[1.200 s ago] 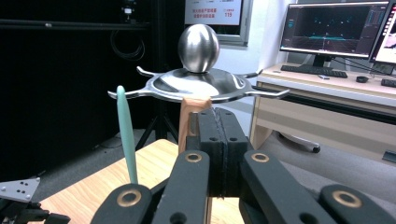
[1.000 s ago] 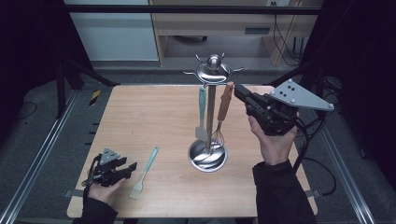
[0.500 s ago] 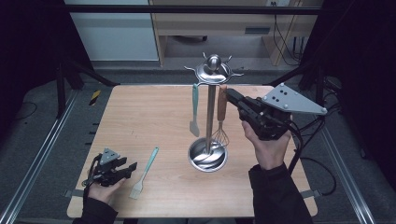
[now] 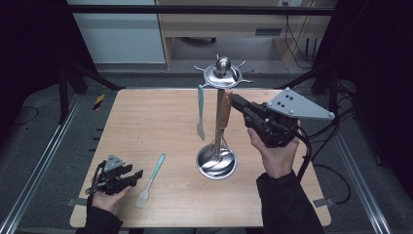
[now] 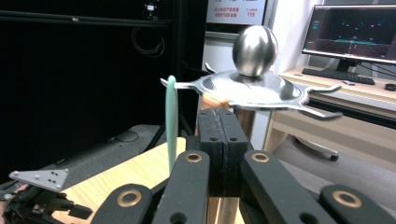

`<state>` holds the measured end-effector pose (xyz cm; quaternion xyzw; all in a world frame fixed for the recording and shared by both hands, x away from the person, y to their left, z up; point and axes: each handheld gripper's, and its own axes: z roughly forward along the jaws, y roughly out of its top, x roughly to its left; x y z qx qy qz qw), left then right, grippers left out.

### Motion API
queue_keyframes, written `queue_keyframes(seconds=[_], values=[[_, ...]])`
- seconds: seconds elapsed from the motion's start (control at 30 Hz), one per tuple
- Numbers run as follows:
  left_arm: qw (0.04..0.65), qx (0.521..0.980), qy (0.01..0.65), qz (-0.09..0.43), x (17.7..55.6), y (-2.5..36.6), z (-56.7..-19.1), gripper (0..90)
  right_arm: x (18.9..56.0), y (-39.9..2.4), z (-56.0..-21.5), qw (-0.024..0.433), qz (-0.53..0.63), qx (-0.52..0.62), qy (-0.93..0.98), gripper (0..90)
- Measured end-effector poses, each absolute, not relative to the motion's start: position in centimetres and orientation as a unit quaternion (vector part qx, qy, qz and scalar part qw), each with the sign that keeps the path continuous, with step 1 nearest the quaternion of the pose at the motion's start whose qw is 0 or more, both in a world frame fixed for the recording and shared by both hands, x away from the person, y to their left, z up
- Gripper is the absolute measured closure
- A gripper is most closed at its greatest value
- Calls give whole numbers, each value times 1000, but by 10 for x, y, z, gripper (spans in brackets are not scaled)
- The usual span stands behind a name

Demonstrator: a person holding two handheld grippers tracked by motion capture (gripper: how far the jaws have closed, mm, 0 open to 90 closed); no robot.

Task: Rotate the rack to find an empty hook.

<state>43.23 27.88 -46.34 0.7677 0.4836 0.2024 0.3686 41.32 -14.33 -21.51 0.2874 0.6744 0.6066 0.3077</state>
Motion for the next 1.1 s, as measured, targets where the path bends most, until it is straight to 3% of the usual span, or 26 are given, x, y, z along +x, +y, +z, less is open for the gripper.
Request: queue_keyframes(seconds=[0.57, 1.1], values=[[366, 770, 484, 199, 433, 279, -464, 486, 437, -183, -216, 338, 601, 341, 639, 900], [367, 769, 484, 198, 434, 279, -464, 486, 449, -184, -212, 324, 607, 323, 650, 900]])
